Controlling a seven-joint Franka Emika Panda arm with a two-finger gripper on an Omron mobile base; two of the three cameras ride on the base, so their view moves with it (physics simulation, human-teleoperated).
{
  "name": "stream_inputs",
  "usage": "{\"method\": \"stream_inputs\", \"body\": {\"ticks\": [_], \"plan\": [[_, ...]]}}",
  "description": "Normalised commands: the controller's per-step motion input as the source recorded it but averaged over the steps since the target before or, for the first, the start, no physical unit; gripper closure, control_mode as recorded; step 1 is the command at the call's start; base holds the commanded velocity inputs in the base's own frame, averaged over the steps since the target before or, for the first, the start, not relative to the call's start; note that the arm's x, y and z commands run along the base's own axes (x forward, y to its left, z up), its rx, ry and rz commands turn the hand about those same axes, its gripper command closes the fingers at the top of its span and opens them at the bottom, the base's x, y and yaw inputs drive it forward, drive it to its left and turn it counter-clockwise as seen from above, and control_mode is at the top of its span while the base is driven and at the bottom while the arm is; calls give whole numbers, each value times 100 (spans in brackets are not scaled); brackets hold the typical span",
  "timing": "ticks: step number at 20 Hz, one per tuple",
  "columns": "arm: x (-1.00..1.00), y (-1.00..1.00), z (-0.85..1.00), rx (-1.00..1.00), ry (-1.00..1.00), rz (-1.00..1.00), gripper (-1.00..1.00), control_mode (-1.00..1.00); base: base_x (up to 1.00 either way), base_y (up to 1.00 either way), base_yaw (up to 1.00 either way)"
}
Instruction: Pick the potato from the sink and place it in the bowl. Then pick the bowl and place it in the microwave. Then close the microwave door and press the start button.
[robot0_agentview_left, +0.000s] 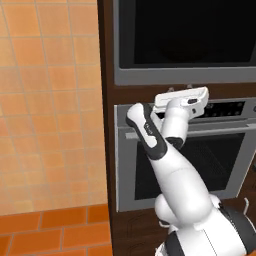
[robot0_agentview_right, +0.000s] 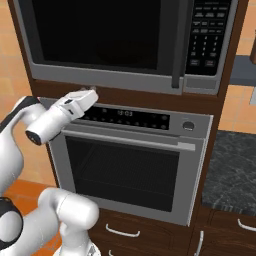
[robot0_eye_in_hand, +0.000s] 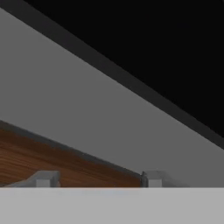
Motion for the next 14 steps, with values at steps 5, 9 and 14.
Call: {"method": "stream_inputs", "body": {"ticks": [5, 9, 14], "plan": [[12, 0, 100, 6, 25, 0, -100, -100, 0, 0, 0], [48, 0, 100, 9, 46, 0, -100, -100, 0, 0, 0], [69, 0, 100, 9, 57, 0, -100, -100, 0, 0, 0]]}}
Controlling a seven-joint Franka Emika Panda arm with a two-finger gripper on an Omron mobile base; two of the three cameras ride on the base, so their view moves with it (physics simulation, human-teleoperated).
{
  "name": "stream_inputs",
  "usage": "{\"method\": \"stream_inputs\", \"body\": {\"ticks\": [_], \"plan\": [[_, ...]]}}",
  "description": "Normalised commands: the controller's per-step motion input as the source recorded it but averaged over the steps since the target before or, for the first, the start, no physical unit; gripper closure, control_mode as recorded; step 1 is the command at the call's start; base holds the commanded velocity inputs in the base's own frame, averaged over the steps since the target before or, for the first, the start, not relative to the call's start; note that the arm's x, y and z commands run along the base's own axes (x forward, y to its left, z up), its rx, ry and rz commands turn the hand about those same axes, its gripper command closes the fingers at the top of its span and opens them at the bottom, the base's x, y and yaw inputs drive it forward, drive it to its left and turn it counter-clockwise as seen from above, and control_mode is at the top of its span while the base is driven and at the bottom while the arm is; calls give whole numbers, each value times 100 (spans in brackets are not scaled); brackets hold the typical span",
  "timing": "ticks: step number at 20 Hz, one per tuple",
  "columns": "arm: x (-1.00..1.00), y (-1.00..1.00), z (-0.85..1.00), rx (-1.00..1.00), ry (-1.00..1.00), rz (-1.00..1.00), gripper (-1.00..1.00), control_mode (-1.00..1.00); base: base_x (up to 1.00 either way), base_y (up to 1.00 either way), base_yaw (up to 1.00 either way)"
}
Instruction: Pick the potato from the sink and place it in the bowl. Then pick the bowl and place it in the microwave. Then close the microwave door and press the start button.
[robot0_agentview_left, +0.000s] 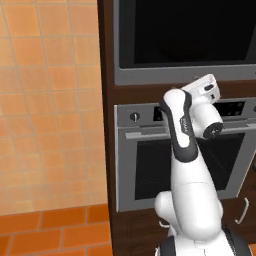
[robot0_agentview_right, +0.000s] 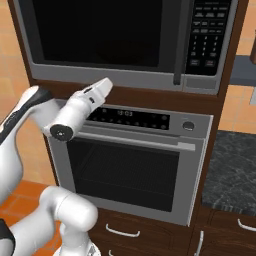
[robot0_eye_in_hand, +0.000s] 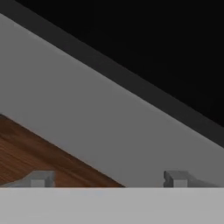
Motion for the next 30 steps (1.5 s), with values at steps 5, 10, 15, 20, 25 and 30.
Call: {"method": "stream_inputs", "body": {"ticks": [5, 10, 15, 20, 25, 30], "plan": [[92, 0, 100, 7, 60, 0, -100, -100, 0, 0, 0], [39, -5, 83, 5, 48, 0, -100, -100, 0, 0, 0], [-94, -64, 74, 15, 1, 1, -100, -100, 0, 0, 0], [-100, -71, 67, 28, 1, 2, -100, -100, 0, 0, 0], [-57, -100, 6, 17, -5, 11, -100, -100, 0, 0, 0], [0, -91, 0, 5, -25, 37, -100, -100, 0, 0, 0]]}}
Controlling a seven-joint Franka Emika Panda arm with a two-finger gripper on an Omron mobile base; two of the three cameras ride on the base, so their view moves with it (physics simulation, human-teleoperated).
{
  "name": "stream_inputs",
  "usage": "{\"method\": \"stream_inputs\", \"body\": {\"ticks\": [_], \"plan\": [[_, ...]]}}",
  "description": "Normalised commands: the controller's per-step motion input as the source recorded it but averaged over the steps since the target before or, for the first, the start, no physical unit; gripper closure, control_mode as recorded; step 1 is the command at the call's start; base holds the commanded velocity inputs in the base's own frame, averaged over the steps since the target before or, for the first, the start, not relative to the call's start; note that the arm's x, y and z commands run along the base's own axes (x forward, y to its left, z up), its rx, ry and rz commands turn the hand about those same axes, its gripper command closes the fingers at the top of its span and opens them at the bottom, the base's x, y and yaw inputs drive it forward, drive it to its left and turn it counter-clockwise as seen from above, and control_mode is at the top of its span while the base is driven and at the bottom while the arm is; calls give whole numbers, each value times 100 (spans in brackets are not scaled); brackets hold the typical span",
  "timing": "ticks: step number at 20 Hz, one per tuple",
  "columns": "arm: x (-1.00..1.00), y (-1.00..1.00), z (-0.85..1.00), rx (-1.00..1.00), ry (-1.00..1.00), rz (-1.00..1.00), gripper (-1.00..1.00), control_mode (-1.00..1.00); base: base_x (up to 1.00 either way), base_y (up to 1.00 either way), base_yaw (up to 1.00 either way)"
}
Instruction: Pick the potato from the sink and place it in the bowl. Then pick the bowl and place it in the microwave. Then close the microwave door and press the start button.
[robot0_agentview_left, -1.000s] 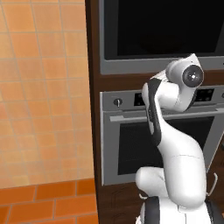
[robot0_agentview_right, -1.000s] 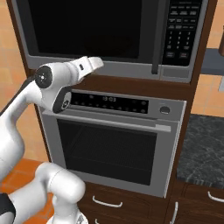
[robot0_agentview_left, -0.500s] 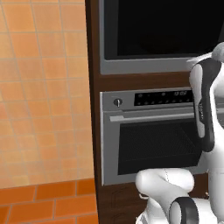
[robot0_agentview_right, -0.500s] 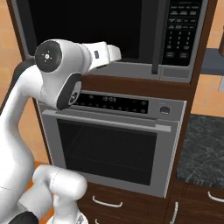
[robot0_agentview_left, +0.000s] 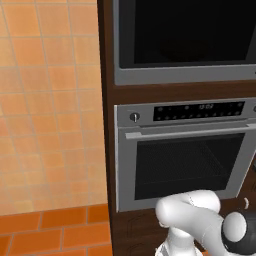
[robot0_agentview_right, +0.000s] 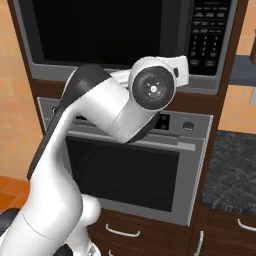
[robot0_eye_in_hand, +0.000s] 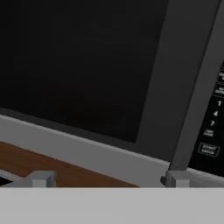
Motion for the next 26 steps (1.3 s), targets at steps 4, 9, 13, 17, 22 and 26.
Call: {"method": "stream_inputs", "body": {"ticks": [4, 9, 13, 17, 22, 26], "plan": [[4, -64, -17, 2, -32, 38, -100, -100, 0, 0, 0], [29, -19, -1, 0, -25, 20, -100, -100, 0, 0, 0], [55, 0, -4, 0, -4, 0, -100, -100, 0, 0, 0], [48, -3, -10, 0, 0, 0, -100, -100, 0, 0, 0], [44, -26, -7, 0, 0, 0, -100, -100, 0, 0, 0], [44, -40, -3, 0, 0, 0, -100, -100, 0, 0, 0]]}}
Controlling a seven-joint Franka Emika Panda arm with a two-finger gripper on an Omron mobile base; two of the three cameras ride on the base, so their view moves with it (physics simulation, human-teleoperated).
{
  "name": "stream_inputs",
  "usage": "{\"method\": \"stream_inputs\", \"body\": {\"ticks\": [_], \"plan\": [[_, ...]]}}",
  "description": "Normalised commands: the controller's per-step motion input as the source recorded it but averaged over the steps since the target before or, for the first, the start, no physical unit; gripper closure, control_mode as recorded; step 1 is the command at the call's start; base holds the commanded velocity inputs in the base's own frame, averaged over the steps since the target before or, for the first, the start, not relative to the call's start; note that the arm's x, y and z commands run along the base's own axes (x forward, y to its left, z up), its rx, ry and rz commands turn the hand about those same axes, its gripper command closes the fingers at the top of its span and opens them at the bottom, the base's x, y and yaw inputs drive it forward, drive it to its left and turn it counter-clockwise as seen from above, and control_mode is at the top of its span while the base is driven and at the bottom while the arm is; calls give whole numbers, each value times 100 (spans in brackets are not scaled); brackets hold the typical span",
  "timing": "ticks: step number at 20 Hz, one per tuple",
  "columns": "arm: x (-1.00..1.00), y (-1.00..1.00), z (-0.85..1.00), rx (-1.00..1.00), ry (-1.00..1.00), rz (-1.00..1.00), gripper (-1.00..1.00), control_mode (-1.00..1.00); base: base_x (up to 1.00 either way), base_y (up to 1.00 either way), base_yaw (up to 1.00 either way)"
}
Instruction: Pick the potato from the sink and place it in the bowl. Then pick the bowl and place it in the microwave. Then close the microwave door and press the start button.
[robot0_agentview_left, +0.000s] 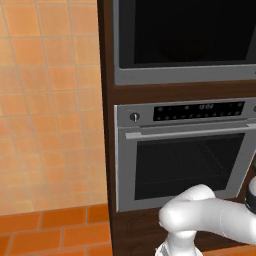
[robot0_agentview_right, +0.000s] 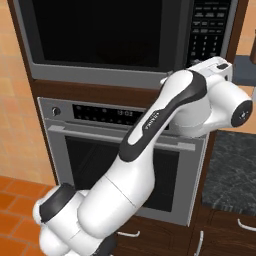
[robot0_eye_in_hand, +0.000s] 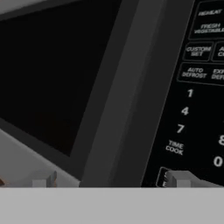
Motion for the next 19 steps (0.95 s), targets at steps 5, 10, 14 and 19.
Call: {"method": "stream_inputs", "body": {"ticks": [5, 10, 14, 19], "plan": [[30, -41, -2, 0, 0, 6, -100, -100, 0, 0, 0], [16, -1, -3, 0, 0, 15, -100, -100, 0, 0, 0], [0, 24, -2, -1, 0, 7, -100, -100, 0, 0, 0], [34, 68, -6, 0, 0, 0, -100, -100, 0, 0, 0]]}}
